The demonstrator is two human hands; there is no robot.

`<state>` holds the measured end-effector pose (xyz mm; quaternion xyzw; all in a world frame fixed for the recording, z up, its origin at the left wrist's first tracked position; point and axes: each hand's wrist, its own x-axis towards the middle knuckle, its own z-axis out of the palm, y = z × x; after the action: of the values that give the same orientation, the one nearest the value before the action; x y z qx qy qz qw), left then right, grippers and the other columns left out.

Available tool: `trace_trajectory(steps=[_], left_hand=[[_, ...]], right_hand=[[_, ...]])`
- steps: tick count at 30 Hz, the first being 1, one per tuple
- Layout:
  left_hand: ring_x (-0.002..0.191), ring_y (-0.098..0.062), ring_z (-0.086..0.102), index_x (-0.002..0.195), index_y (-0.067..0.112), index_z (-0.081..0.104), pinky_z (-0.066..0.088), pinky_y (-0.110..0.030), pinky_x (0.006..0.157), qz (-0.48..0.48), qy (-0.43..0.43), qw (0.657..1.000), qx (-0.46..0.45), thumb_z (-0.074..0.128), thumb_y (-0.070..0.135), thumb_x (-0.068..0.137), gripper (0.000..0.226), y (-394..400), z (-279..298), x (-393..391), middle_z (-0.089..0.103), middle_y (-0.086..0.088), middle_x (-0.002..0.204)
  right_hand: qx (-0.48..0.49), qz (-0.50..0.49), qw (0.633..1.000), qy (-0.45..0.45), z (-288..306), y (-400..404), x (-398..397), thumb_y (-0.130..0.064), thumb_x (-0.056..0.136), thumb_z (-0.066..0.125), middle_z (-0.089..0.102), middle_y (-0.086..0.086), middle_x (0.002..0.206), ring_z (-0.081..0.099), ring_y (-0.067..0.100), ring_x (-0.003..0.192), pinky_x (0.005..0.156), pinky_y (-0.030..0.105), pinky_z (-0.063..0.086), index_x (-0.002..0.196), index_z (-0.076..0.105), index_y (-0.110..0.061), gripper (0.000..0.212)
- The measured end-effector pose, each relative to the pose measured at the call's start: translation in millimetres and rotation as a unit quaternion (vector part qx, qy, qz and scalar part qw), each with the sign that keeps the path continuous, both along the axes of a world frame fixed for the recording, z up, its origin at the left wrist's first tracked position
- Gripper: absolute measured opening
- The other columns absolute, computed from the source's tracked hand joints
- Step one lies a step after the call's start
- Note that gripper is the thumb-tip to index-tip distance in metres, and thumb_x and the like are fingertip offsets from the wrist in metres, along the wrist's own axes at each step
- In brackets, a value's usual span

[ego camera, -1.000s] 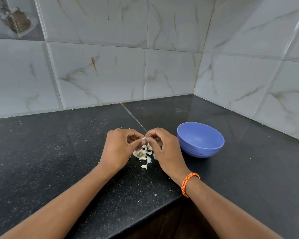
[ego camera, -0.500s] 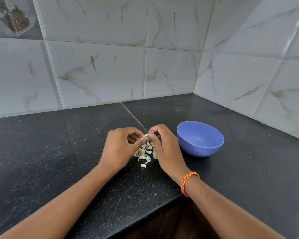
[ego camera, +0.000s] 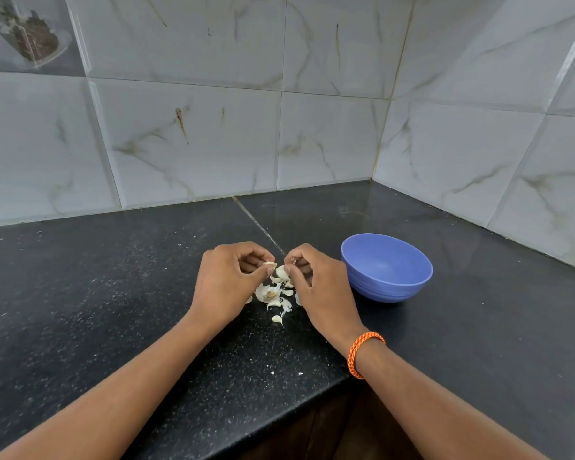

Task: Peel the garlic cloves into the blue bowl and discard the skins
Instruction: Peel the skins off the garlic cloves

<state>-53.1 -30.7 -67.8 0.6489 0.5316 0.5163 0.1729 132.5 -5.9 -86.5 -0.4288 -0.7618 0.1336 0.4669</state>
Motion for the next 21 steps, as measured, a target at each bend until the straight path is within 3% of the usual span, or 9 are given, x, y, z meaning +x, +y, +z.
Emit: trace_trajectory(steps=[4, 10, 16, 21], left_hand=[[0.072, -0.007, 0.078, 0.088, 0.026, 0.082, 0.066, -0.034, 0.076, -0.012, -0.020, 1.000, -0.012, 0.088, 0.012, 0.087, 0.015, 0.1, -0.3, -0.8, 0.079, 0.010, 0.078], [0.070, -0.005, 0.077, 0.089, 0.020, 0.081, 0.058, -0.017, 0.063, -0.031, -0.018, 0.999, -0.013, 0.088, 0.012, 0.089, 0.011, -1.1, 2.4, 0.4, 0.079, 0.008, 0.077], [0.067, -0.002, 0.072, 0.090, 0.020, 0.077, 0.053, -0.012, 0.062, -0.045, 0.018, 0.999, -0.002, 0.083, 0.018, 0.094, 0.007, -0.9, 2.0, 2.2, 0.076, 0.012, 0.076], [0.068, -0.005, 0.073, 0.087, 0.022, 0.079, 0.056, -0.017, 0.066, -0.050, 0.035, 0.998, -0.004, 0.083, 0.024, 0.094, 0.008, -0.2, 1.5, 2.2, 0.076, 0.013, 0.073]], right_hand=[[0.000, 0.000, 1.000, -0.004, 0.0, 0.5, 0.1, -0.011, 0.100, 0.069, 0.072, -0.013, 0.090, 0.070, 0.009, 0.089, 0.078, 0.041, 0.060, 0.103, 0.068, -0.026, 0.015], [0.011, 0.042, 0.999, 0.013, 3.4, -3.5, -1.4, -0.021, 0.103, 0.070, 0.072, -0.010, 0.104, 0.068, 0.010, 0.097, 0.084, 0.033, 0.057, 0.112, 0.075, -0.020, 0.011], [0.020, 0.053, 0.998, 0.021, 3.8, -2.4, -0.1, -0.024, 0.105, 0.068, 0.069, -0.009, 0.095, 0.066, 0.014, 0.088, 0.076, 0.036, 0.055, 0.100, 0.074, -0.020, 0.009], [0.010, 0.045, 0.999, 0.029, 3.7, -3.0, 0.4, -0.020, 0.106, 0.064, 0.067, -0.009, 0.091, 0.065, 0.014, 0.083, 0.073, 0.037, 0.054, 0.096, 0.072, -0.019, 0.013]])
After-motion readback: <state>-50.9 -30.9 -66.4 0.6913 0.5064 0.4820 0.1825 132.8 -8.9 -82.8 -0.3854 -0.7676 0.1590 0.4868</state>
